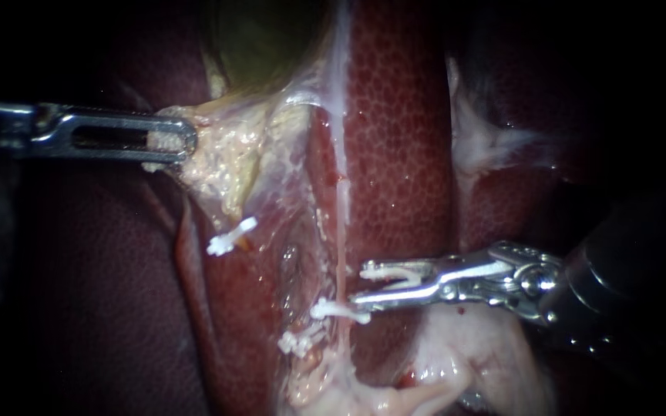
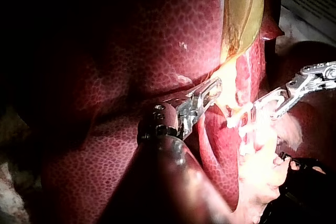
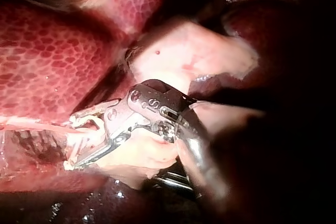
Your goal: Clipping second clip right tube
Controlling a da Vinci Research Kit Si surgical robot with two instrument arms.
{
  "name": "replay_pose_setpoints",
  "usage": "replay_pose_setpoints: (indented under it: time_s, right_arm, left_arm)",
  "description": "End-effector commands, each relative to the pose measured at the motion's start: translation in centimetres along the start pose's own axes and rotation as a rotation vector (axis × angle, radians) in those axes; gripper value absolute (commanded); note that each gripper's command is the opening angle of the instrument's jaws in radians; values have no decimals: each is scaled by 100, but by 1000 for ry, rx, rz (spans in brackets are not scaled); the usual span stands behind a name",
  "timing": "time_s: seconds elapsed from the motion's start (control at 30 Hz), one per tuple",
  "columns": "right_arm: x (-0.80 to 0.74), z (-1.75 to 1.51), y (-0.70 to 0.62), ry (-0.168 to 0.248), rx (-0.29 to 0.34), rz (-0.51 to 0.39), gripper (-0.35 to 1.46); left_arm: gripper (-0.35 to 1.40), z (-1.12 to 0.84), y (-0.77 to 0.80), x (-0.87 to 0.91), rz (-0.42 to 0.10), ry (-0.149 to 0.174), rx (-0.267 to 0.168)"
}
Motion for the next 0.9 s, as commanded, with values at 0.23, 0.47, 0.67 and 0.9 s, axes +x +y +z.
replay_pose_setpoints:
  time_s: [0.23,0.47,0.67,0.9]
  right_arm:
    - [-4,16,10,5,-7,0,53]
    - [-9,28,21,8,-13,-6,53]
    - [-13,42,26,8,-13,-4,53]
    - [-14,57,27,2,-7,11,52]
  left_arm:
    - [-35,0,0,0,0,0,-1]
    - [-35,0,0,0,0,0,-1]
    - [-35,1,0,0,0,0,-1]
    - [-35,1,0,1,0,0,-1]
